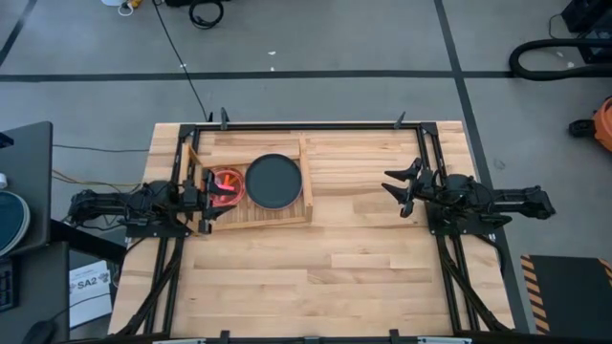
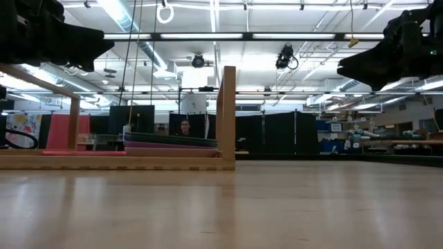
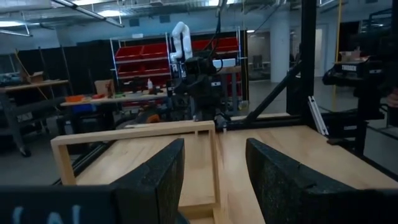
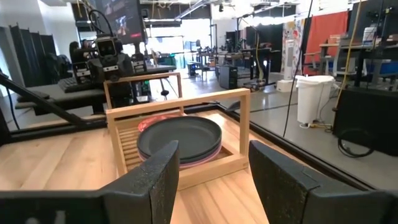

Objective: Place and stack plates onto a shelf
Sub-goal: Return to Home Position

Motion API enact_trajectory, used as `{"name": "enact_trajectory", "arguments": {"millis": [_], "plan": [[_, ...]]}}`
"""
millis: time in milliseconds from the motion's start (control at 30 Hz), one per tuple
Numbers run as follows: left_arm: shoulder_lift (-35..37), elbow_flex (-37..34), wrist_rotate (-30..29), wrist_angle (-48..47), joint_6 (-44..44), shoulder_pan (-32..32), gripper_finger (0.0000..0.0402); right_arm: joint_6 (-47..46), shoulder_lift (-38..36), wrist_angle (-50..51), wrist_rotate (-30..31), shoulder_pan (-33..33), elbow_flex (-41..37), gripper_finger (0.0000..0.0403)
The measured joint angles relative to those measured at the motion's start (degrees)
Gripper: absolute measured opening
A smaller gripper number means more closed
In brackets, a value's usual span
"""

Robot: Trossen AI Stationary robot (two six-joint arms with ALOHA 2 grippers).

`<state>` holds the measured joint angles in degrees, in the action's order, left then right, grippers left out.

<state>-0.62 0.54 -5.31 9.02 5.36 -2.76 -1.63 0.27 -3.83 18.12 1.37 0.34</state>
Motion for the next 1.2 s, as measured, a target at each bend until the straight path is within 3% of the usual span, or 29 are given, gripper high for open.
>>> {"name": "enact_trajectory", "arguments": {"millis": [600,1200], "plan": [[0.00,0.13,-0.05,-3.50,-0.20,0.02,0.0176,1.88,2.73,-0.04,0.09,-0.02,0.00,0.0199],[-0.07,-0.13,-0.03,-0.22,-0.16,0.02,0.0176,1.67,2.73,-0.40,0.23,-0.04,0.02,0.0199]]}}
